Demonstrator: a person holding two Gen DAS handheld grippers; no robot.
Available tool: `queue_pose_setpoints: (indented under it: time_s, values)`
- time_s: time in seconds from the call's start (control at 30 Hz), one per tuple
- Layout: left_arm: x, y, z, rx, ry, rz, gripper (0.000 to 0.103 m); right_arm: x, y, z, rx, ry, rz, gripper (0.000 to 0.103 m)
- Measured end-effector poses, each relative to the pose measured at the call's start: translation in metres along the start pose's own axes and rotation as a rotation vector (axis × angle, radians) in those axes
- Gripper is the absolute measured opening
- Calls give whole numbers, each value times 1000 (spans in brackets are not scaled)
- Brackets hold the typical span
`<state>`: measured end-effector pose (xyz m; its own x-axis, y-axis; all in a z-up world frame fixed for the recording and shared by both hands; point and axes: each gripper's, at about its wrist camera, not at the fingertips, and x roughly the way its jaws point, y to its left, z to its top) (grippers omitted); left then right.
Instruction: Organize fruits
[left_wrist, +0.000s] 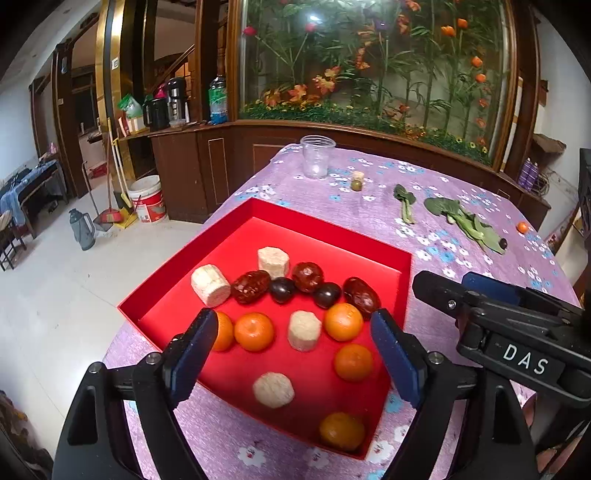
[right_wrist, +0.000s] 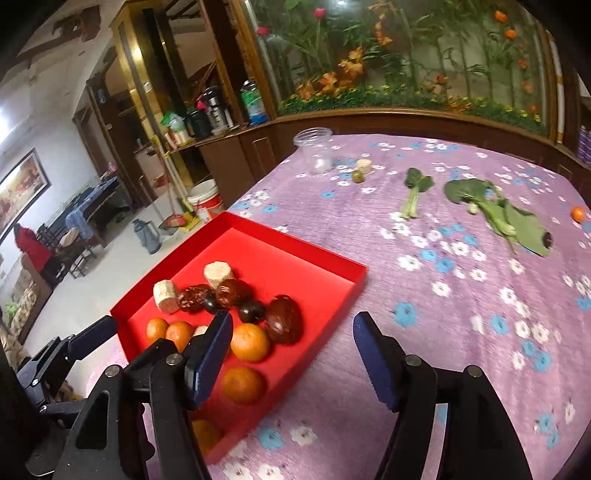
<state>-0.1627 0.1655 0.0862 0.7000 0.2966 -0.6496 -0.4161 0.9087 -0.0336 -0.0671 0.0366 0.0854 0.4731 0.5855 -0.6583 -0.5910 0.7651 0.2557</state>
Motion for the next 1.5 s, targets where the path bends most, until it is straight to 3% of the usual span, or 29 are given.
queue_pose_setpoints:
  time_s: [0.37,0.6,0.73,0.97,1.5]
  values:
    - [-29,-7,-1,-17,-92,54,84,-34,-12,-21,-17,-94,-111,77]
    - [-74,1,-2,-95,-291,138,102,-44,7,-37,-87,-111,-97,79]
    - [-96,6,-4,-156,-389,188,103,-53,20,-45,-138,-146,-107,85]
    - [-84,-4,-9,-102,-306,289,103,-53,30,-56,-178,-146,-101,89]
    - [-53,-4,-20,-100,-184,200,103,-39,30,-59,-179,-121,-100,93]
